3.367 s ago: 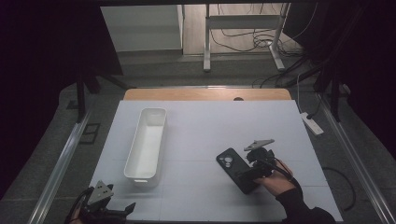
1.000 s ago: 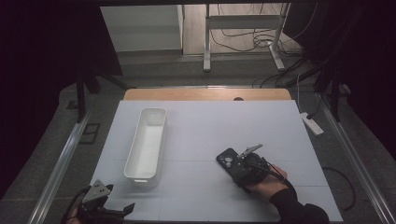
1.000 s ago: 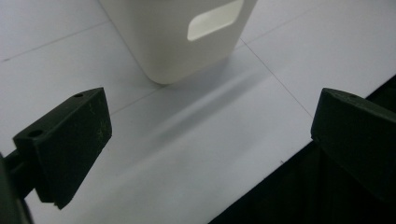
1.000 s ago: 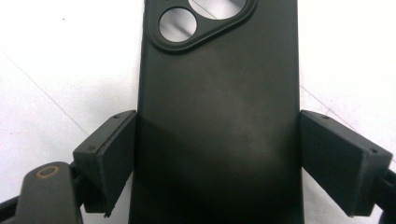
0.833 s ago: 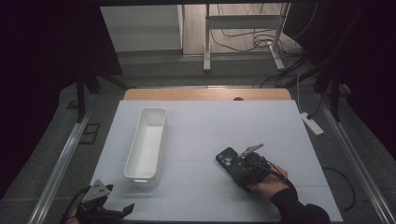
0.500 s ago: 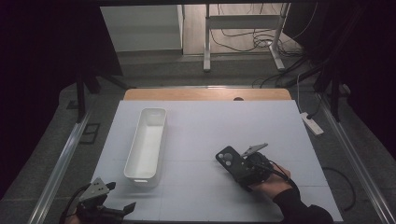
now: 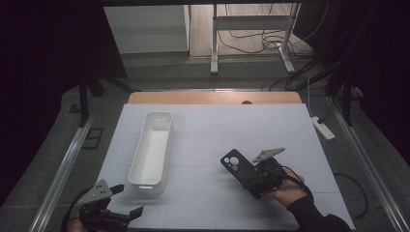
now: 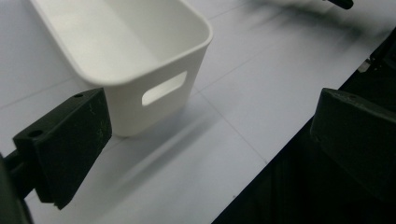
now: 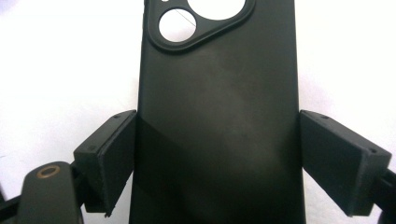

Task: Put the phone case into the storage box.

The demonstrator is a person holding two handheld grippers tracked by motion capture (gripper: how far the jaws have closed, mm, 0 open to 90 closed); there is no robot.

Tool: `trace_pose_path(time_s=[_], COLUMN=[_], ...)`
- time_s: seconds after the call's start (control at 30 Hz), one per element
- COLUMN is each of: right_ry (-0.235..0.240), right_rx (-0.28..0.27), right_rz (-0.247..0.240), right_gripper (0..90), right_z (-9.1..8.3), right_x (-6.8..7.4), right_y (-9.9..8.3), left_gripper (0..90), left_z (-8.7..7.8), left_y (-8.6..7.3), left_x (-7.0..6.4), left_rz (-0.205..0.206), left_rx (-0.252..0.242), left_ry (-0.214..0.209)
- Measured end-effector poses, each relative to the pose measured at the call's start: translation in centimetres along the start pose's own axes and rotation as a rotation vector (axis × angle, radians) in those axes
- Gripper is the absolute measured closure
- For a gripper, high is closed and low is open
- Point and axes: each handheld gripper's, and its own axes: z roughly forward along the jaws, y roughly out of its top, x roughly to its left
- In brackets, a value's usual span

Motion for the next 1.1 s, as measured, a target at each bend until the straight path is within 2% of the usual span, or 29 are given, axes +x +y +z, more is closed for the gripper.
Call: trace_pose_path(time_s=[0.13,0.3,0.53,0.73,1.1], right_ry=[0.011,0.02,0.055,0.074,0.14], right_rx=[-0.027,-0.041,-0.079,-0.103,-0.145], right_rz=[0.0,0.001,-0.025,-0.049,-0.083], right_gripper=[15.5,15.7,15.6,15.6,15.5], right_z=[-0.7,-1.3,-2.5,-3.3,-4.3], right_x=[0.0,0.0,0.2,0.6,1.0], right_y=[-0.1,-0.2,0.2,0.4,0.2], left_gripper=[0.0,0.0,0.0,0.0,0.0], left_z=[-0.1,0.1,0.6,1.2,2.5], left_y=[0.7,1.8,3.3,4.3,6.5], left_x=[-0.1,0.1,0.1,0.2,0.1], left_rz=[0.025,0.035,0.071,0.098,0.171], left_rx=[-0.015,-0.033,-0.046,-0.058,-0.081], left_ry=[-0.005,-0.014,-0.026,-0.056,-0.146])
